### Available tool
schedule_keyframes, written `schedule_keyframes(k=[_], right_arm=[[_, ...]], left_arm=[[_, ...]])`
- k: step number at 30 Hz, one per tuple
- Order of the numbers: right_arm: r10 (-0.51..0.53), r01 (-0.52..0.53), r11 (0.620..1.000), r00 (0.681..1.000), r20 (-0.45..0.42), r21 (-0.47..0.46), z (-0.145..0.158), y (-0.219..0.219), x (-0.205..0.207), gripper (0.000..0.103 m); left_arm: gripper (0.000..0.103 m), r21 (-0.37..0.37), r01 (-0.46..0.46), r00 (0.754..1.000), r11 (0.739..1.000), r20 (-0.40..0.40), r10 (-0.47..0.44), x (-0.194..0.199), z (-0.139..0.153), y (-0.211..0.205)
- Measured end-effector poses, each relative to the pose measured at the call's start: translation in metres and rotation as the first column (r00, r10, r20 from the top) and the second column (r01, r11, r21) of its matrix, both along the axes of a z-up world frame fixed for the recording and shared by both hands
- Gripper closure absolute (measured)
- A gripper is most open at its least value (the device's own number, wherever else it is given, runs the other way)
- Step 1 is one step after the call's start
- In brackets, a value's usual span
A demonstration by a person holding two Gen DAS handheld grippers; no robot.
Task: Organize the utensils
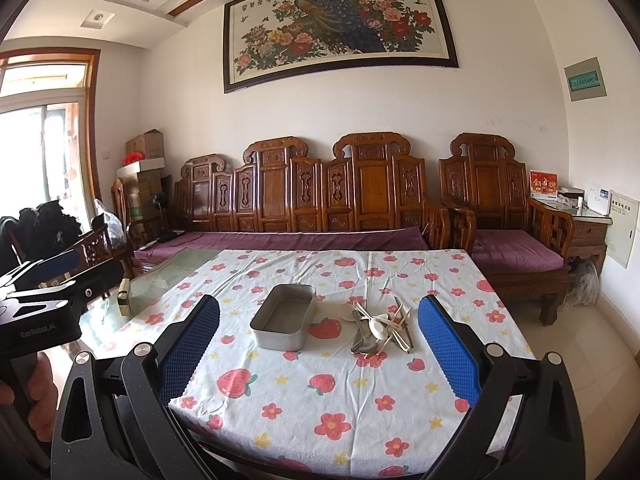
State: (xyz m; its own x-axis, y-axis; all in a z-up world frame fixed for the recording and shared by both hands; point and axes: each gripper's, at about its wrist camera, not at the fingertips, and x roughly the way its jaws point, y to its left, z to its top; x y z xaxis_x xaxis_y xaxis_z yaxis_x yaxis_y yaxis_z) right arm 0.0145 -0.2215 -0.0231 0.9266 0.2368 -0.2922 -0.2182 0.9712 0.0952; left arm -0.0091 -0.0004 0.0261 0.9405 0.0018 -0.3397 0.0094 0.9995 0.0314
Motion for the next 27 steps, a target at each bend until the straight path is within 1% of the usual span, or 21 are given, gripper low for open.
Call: schedule_keyframes(k=[19,27], right_arm=[[-0.001,0.001,1.000,1.000,0.001,0.001,-0.0016,-0.0009,0.0001,0.003],[-0.003,0.003,1.000,1.000,-0.004,0.000,0.0048,0.0038,0.0007,0.003]], left_arm=[[0.006,0.001,-0.001,1.000,1.000,0.003,0.001,-0.0023,-0.0033,-0.0014],[0.006,0.001,-0.004,1.000,1.000,-0.007,0.004,-0.0004,-0.0044,-0.0012]])
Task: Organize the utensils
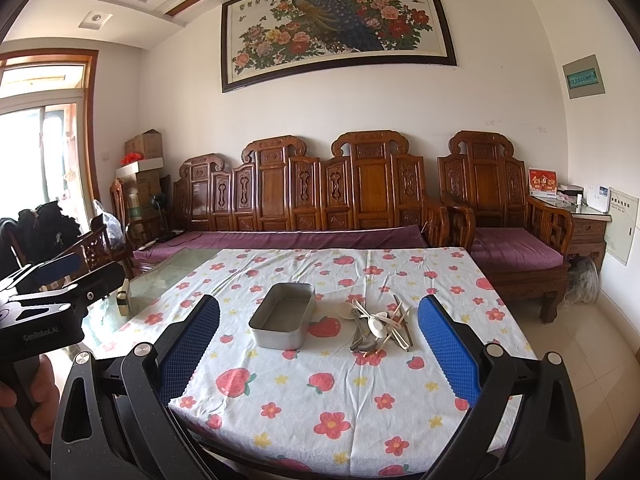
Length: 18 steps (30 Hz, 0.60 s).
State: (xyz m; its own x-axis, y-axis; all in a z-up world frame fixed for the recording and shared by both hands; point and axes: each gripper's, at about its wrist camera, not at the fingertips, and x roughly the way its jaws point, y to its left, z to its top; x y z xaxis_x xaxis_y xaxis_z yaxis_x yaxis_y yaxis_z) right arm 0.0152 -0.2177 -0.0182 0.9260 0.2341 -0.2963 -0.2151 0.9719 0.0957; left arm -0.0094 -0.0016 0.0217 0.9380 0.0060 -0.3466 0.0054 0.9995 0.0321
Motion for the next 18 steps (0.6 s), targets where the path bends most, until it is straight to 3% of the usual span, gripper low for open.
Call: schedule_keyframes(k=[4,12,18], right_arm=[[0.002,-0.002,1.000,1.000,-0.015,-0.010,-0.002,-0.001,0.004,0.003],[0.004,-0.005,1.000,0.999,-0.054,-0.025,-0.027,-0.010,0.053,0.003],[0.026,-0.034,0.997,0.995,-0.100,-0.076,-0.049,-0.023,0.099,0.012]], left_arm=[[0.006,0.005,-0.002,1.000,1.000,-0.018,0.002,0.010,-0.008,-0.001],[0.006,-0.001,0.022,0.996,1.000,-0.083,-0.022,0.053,-0.029,0.000],[0.006,-0.002,0.035,0.990,0.999,-0.136,-0.035,0.095,-0.052,-0.003]])
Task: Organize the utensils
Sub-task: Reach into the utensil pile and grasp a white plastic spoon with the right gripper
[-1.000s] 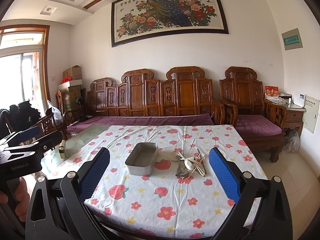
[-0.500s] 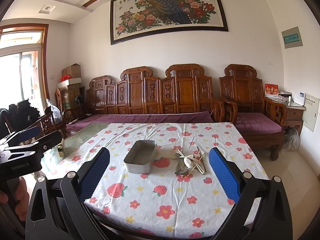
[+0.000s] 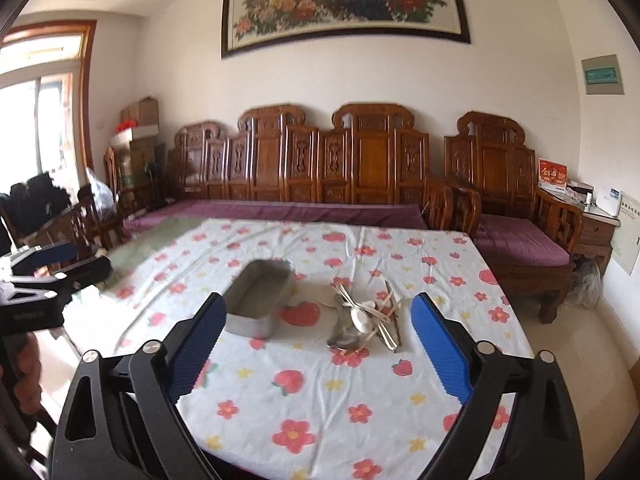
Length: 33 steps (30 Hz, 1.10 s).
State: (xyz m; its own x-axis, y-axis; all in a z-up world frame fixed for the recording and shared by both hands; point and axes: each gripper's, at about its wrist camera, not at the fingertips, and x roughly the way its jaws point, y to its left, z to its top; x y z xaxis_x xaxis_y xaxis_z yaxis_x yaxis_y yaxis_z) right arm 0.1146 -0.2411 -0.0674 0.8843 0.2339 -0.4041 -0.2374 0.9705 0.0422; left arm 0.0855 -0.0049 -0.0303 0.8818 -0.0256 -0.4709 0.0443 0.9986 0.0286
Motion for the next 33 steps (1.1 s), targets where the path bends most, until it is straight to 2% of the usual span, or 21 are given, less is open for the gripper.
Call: schedule_keyframes(k=[5,9,13,18,23,28,33], right_arm=[[0.015,-0.018,0.999,0.995,-0.096,-0.034,-0.032,-0.016,0.056,0.027],[0.004,-0.013,0.998,0.988,-0.157,-0.057,-0.062,-0.026,0.095,0.039],[0.000,-0.016,0.997,0.976,-0.219,-0.071,-0.095,-0.038,0.136,0.045],[0.022,-0.045,0.997,0.953,-0.301,-0.070,-0.136,-0.046,0.181,0.046],[0.068,-0.100,0.993,0.928,-0.366,-0.068,-0.161,-0.042,0.218,0.049],[0.116,-0.152,0.987,0.899,-0.422,-0.051,-0.180,-0.027,0.255,0.058],[0.119,-0.162,0.986,0.867,-0.484,-0.049,-0.201,-0.012,0.293,0.068]], left_arm=[[0.006,0.013,0.028,0.998,1.000,-0.052,-0.028,0.032,-0.022,-0.007],[0.006,-0.013,0.074,0.992,0.997,-0.098,-0.075,0.059,-0.042,-0.015],[0.006,-0.009,0.110,0.985,0.994,-0.132,-0.111,0.082,-0.061,-0.029],[0.006,-0.011,0.150,0.972,0.989,-0.181,-0.149,0.109,-0.089,-0.046],[0.006,0.002,0.165,0.961,0.986,-0.225,-0.161,0.132,-0.108,-0.053],[0.006,-0.001,0.170,0.952,0.985,-0.259,-0.164,0.155,-0.125,-0.057],[0.006,-0.004,0.170,0.942,0.985,-0.291,-0.164,0.174,-0.136,-0.060]])
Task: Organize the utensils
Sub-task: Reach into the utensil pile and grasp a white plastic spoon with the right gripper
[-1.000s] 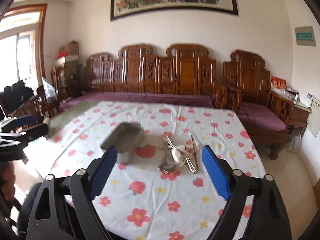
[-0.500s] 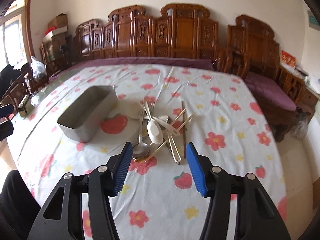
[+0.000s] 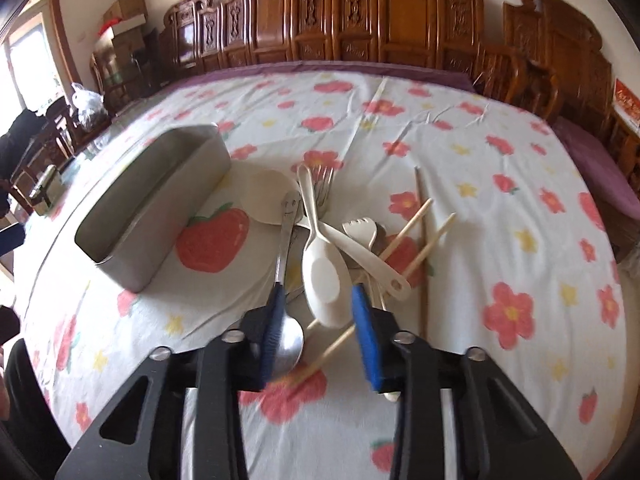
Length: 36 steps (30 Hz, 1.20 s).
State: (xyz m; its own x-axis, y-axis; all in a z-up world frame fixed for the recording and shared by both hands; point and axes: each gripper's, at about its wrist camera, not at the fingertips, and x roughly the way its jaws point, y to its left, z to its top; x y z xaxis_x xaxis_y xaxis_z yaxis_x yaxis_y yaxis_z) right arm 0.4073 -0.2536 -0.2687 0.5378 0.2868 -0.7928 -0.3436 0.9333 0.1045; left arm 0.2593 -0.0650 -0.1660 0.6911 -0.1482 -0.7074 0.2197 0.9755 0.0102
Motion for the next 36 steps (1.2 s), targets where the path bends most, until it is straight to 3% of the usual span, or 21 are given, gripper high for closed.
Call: schedule_keyframes(k=[9,12,14,15,17,21,27,36], right_arm=[[-0.012,0.015,0.999,0.997,-0.075,0.033,-0.018,0.004,0.033,0.068],[-0.031,0.042,0.996,0.990,-0.135,0.081,-0.020,0.001,0.041,0.053],[-0.030,0.038,0.998,0.990,-0.139,0.051,-0.019,0.005,0.043,0.054],[-0.029,0.033,0.999,0.990,-0.135,0.031,-0.019,0.007,0.042,0.056],[-0.029,0.030,1.000,0.992,-0.125,0.005,-0.018,0.009,0.039,0.075],[-0.020,0.025,0.999,0.994,-0.105,0.046,-0.010,0.003,0.029,0.096],[0.043,-0.039,0.998,0.997,-0.063,0.051,0.005,-0.003,-0.003,0.097],[-0.014,0.014,1.000,1.000,-0.026,0.003,0.019,-0.042,-0.062,0.097]], left_arm=[[0.006,0.007,-0.003,0.999,1.000,-0.036,0.003,0.011,-0.012,-0.005],[0.006,0.012,0.001,0.999,1.000,-0.044,0.000,0.012,-0.016,-0.007],[0.006,0.013,0.002,0.999,1.000,-0.051,-0.001,0.012,-0.018,-0.008],[0.006,0.014,0.002,0.999,1.000,-0.052,-0.001,0.012,-0.018,-0.009],[0.006,0.017,0.005,0.999,1.000,-0.054,-0.004,0.011,-0.018,-0.011],[0.006,0.032,0.010,0.999,0.999,-0.054,-0.008,0.010,-0.018,-0.015],[0.006,0.044,0.011,0.997,0.999,-0.072,-0.008,0.014,-0.025,-0.023],[0.009,-0.013,0.039,0.988,0.999,-0.152,-0.041,0.034,-0.043,-0.059]])
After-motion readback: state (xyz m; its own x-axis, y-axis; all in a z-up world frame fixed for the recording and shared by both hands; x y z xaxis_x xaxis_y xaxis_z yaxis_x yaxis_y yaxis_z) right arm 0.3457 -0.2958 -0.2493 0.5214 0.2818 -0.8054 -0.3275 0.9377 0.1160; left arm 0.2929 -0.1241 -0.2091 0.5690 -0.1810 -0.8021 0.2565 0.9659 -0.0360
